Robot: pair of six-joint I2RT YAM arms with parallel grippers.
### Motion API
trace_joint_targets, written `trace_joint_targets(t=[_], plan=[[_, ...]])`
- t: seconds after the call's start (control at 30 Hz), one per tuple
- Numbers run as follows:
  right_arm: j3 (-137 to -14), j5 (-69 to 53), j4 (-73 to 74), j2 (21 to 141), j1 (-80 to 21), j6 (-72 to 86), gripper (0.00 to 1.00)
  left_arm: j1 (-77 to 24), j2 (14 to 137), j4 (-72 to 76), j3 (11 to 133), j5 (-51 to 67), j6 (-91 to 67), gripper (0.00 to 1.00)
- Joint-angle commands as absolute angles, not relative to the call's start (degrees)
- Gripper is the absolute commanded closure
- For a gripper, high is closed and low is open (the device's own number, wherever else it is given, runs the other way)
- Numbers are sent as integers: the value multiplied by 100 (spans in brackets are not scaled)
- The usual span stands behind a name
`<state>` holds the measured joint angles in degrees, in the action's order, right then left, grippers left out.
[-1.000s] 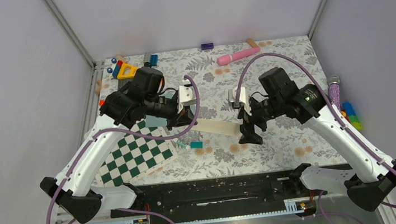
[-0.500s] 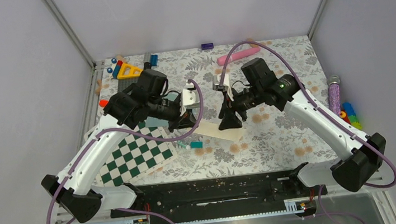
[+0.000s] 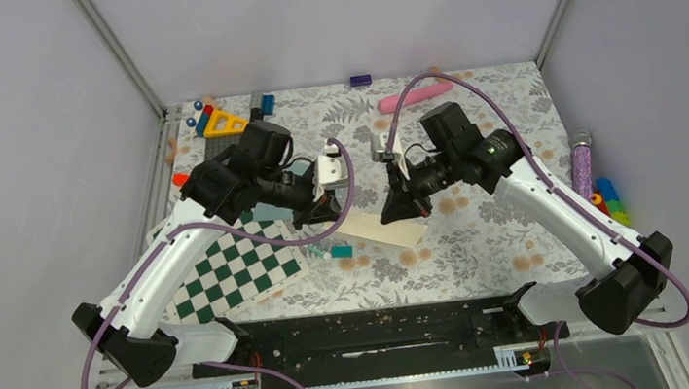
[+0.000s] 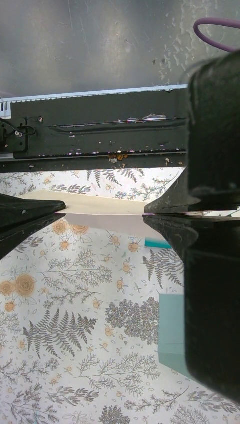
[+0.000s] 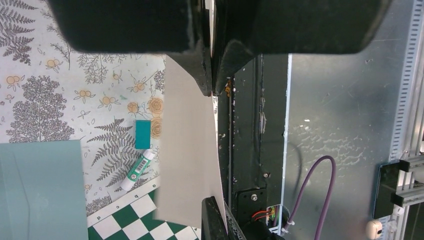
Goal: Place the letter into the envelope and seal it
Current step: Fold the letter.
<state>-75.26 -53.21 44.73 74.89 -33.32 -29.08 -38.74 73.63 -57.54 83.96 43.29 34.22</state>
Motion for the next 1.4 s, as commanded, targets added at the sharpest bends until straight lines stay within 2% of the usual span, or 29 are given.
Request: trace_joint_targets(t=[0.0,0.13,0.17,0.2,0.3,0.33,0.5,0.67,0.83,1.03,1.37], plan=[[-7532,-5482,4569,7398,-3338,-2964,100,-3893,7374,-5722,8525,4343,3476,97],[-7569,-5536,4577,7427,-3333,-2900,100,-3893,7344,-5723,8552,4356,3472,92],[-7586,-5537,4571,7440,-3339,-2874,100,-3894,7335,-5722,8558,4359,3477,86],[-7596,-5533,4573,7444,-3329,-2848,100,-3885,7323,-5717,8570,4347,3467,73],[-7618,-5474,4544,7425,-3295,-2731,100,-3866,7225,-5718,8617,4246,3473,7],[-7622,-5461,4490,7409,-3249,-2641,100,-3836,7173,-5671,8628,4180,3473,2],[-7440,-5549,3432,7187,-2661,-1494,100,-3372,6657,-4849,8379,3736,2956,1],[-7118,-5965,1826,6933,-2042,491,100,-2966,6218,-3393,7904,3192,1601,1],[-6571,-6813,-877,6744,-1832,2912,100,-2366,6435,-2520,7735,4459,490,1],[-5984,-6995,-4129,6715,-1696,5442,100,-2259,6749,-724,7080,5742,-1121,1],[-5730,-6838,-5166,6669,-1433,6424,100,-2259,6852,-46,6859,6288,-1621,1]])
